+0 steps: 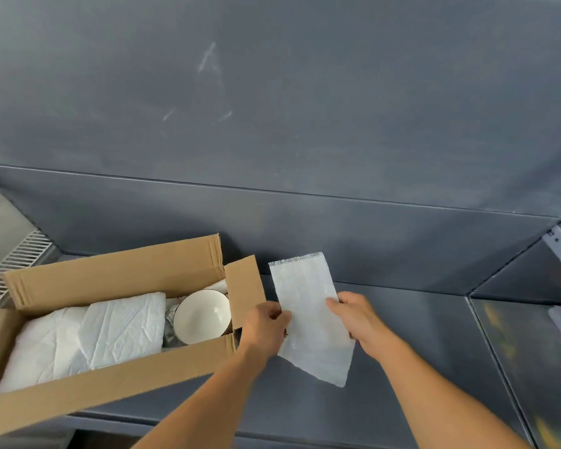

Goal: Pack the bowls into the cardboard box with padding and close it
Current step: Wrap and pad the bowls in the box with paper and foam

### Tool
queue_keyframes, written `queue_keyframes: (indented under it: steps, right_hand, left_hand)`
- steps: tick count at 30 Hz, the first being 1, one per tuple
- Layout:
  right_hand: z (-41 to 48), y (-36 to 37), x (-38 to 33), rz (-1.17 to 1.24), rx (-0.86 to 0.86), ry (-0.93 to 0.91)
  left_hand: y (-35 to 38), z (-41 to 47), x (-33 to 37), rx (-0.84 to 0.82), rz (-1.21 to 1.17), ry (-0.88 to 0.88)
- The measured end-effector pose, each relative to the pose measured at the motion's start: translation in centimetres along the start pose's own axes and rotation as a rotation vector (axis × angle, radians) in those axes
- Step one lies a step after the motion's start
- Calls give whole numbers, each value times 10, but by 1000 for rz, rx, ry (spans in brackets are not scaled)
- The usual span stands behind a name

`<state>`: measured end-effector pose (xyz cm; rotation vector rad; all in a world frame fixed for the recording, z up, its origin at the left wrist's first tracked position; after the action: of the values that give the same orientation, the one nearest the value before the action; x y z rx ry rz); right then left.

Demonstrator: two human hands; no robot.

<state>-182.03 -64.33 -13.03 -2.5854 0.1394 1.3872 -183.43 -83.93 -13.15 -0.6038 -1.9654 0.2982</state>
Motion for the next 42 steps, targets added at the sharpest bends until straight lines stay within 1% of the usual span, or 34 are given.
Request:
queue_keyframes:
  steps: [5, 12, 16, 18, 22, 29, 32, 35, 39, 42]
  right_hand:
    - [-1, 50, -24, -110, -9, -149]
    - [0, 135, -40, -294, -108, -282]
    - [2, 179, -39, -412, -198, -309]
    - [5, 197, -37, -449, -221, -310]
    - [9, 227, -34, -512, -260, -292]
    - [26, 263, -31, -579, -294, -259]
    - [31, 272, -29, -631, -274, -234]
    - [37, 278, -22, -671, -257, -197]
    - [38, 284, -16, -732, -301, -196]
    - [41, 286, -13, -809, -348, -201]
  left_hand:
    - [-49, 2, -25, 103, -7, -31]
    - [-120, 1, -71, 271, -99, -105]
    - [-153, 0, -92, 324, -127, -117]
    - [-166, 2, -102, 332, -102, -118]
    - [-187, 11, -120, 320, 35, -116]
    - [-209, 38, -143, 248, 141, -157]
    - [-212, 48, -152, 211, 194, -169]
    - [-212, 53, -156, 187, 289, -152]
    - [-211, 57, -157, 134, 437, -109]
    - [-212, 60, -159, 106, 497, -85]
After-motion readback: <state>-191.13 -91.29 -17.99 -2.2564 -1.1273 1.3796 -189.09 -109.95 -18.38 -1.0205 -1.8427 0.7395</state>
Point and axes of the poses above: each hand's wrist, its own z-axis towards the middle knuckle, its own y-axis out of the palm, x = y × z, the point moved 4 cm from there along z, towards the middle knuckle, and after that the axes turned 12 degrees about z, right-handed, at the moved point
